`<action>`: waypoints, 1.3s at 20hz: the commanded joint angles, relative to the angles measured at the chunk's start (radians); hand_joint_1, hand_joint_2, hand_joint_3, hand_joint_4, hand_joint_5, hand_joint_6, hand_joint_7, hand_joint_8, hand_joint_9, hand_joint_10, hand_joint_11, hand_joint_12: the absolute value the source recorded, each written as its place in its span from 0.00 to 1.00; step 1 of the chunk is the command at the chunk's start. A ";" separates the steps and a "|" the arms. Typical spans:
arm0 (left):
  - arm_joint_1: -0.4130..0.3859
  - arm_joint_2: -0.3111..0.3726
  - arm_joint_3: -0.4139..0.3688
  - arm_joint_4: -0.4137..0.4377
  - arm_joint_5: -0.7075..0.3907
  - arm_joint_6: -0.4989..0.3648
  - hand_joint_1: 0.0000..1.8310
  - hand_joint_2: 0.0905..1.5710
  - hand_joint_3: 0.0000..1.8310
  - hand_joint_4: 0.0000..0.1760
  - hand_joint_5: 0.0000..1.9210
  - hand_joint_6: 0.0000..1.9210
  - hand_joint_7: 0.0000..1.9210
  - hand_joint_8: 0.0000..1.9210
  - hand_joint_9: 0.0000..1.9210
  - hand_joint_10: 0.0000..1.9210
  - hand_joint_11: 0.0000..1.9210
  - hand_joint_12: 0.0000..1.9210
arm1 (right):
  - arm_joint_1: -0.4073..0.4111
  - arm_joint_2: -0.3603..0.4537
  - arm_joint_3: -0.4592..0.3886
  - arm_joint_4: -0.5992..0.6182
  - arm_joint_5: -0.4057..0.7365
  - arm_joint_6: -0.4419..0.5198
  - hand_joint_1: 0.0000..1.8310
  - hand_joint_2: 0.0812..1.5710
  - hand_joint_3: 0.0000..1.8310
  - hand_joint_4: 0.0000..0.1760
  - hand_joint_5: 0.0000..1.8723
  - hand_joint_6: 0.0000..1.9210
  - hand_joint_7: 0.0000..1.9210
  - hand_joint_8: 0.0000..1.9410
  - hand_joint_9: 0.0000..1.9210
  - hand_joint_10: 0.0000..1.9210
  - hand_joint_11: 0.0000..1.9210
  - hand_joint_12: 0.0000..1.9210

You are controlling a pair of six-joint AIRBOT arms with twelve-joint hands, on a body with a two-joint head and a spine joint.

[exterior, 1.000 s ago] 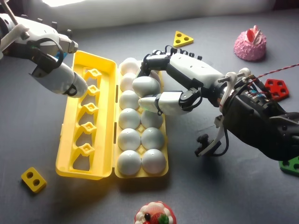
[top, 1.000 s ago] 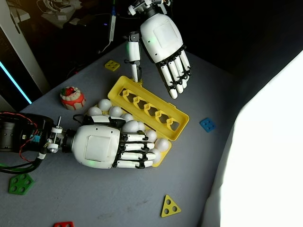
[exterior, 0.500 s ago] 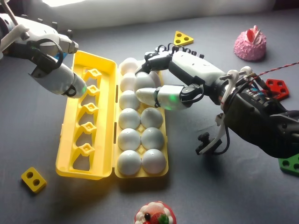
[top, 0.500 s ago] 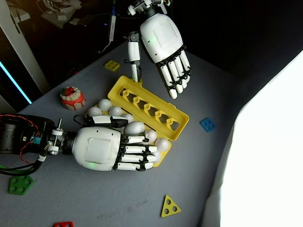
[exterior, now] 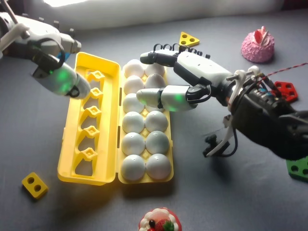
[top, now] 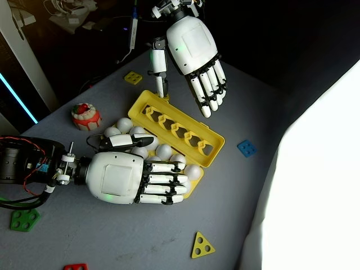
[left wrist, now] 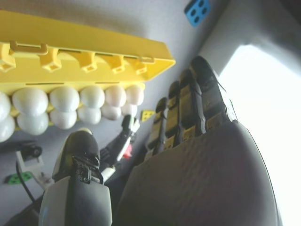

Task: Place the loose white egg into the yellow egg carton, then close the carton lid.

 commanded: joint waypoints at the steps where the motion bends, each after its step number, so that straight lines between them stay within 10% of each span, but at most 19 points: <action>1: -0.017 0.002 0.009 0.060 -0.035 0.001 0.16 0.77 0.00 0.25 0.03 0.00 0.06 0.00 0.07 0.00 0.00 0.30 | 0.013 0.022 -0.003 -0.035 0.078 0.006 0.34 0.65 0.00 0.00 0.14 0.09 0.11 0.00 0.05 0.00 0.00 0.16; 8: 0.022 -0.013 0.105 0.033 0.032 -0.253 0.13 0.78 0.00 0.28 0.03 0.00 0.04 0.00 0.06 0.00 0.00 0.28 | 0.013 0.286 -0.141 -0.216 0.037 -0.075 0.34 0.65 0.00 0.00 0.15 0.08 0.11 0.00 0.05 0.00 0.00 0.14; 11: 0.061 -0.013 0.125 0.027 0.038 -0.398 0.14 0.80 0.00 0.33 0.03 0.00 0.03 0.00 0.07 0.00 0.00 0.32 | 0.013 0.377 -0.198 -0.244 -0.017 -0.083 0.01 0.75 0.01 0.00 0.09 0.03 0.09 0.00 0.04 0.00 0.00 0.13; 14: 0.089 -0.018 0.137 0.005 0.048 -0.494 0.10 0.80 0.00 0.32 0.04 0.00 0.06 0.01 0.09 0.01 0.00 0.36 | 0.014 0.463 -0.255 -0.267 -0.070 -0.092 0.00 0.75 0.00 0.00 0.09 0.02 0.11 0.00 0.05 0.01 0.00 0.17; 15: 0.101 -0.018 0.137 -0.001 0.050 -0.523 0.06 0.80 0.00 0.08 0.09 0.01 0.12 0.01 0.14 0.01 0.00 0.43 | 0.012 0.491 -0.274 -0.279 -0.091 -0.098 0.00 0.76 0.00 0.00 0.09 0.02 0.11 0.00 0.03 0.00 0.00 0.02; 26: 0.191 -0.045 0.137 -0.088 0.013 -0.678 0.04 0.78 0.00 0.11 0.13 0.00 0.15 0.00 0.16 0.01 0.00 0.52 | -0.057 0.742 -0.384 -0.565 -0.126 -0.034 0.00 0.76 0.00 0.00 0.10 0.02 0.10 0.00 0.03 0.00 0.01 0.00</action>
